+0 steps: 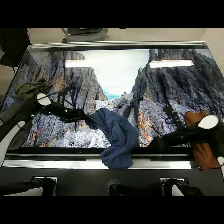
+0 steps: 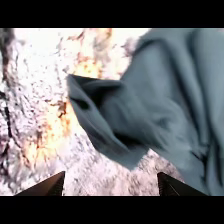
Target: Fold the shirts.
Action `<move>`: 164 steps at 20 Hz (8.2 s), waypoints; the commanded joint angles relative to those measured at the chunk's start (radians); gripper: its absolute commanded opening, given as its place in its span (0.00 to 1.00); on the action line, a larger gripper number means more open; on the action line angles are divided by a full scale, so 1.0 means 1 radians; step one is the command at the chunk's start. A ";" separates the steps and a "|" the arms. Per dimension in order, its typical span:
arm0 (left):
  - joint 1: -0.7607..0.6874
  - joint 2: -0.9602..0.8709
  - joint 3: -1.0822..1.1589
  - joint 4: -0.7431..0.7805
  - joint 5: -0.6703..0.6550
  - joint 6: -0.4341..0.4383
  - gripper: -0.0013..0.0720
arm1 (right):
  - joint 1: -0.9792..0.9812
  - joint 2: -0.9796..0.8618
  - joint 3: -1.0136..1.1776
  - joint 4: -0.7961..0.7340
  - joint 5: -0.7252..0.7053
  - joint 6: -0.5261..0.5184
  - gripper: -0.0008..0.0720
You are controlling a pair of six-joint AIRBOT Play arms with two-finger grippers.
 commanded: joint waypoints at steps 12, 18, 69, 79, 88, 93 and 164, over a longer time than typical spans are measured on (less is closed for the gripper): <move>-0.097 -0.144 -0.037 -0.218 0.203 0.071 0.07 | 0.047 -0.001 -0.337 0.154 -0.163 -0.092 0.98; -0.097 -0.107 -0.037 -0.219 0.176 0.078 0.07 | 0.396 -0.010 -0.360 0.320 -0.463 -0.002 0.99; 0.192 -0.039 0.119 0.043 0.306 -0.125 0.07 | 0.092 -0.414 0.316 -0.197 -0.464 0.173 0.07; 0.355 -0.035 0.204 0.108 -0.245 -0.018 0.97 | -0.200 -0.409 0.557 -0.172 -0.209 0.031 0.87; 0.217 0.252 -0.537 -0.106 -0.081 0.078 0.97 | -0.262 -0.412 0.240 -0.137 -0.101 -0.066 0.97; 0.110 0.242 -0.573 -0.257 0.116 0.066 0.84 | -0.262 -0.412 0.211 -0.102 -0.193 -0.084 0.97; 0.254 -0.208 0.247 0.242 -0.298 0.033 0.07 | 0.041 -0.689 0.702 -0.541 -0.110 0.111 0.07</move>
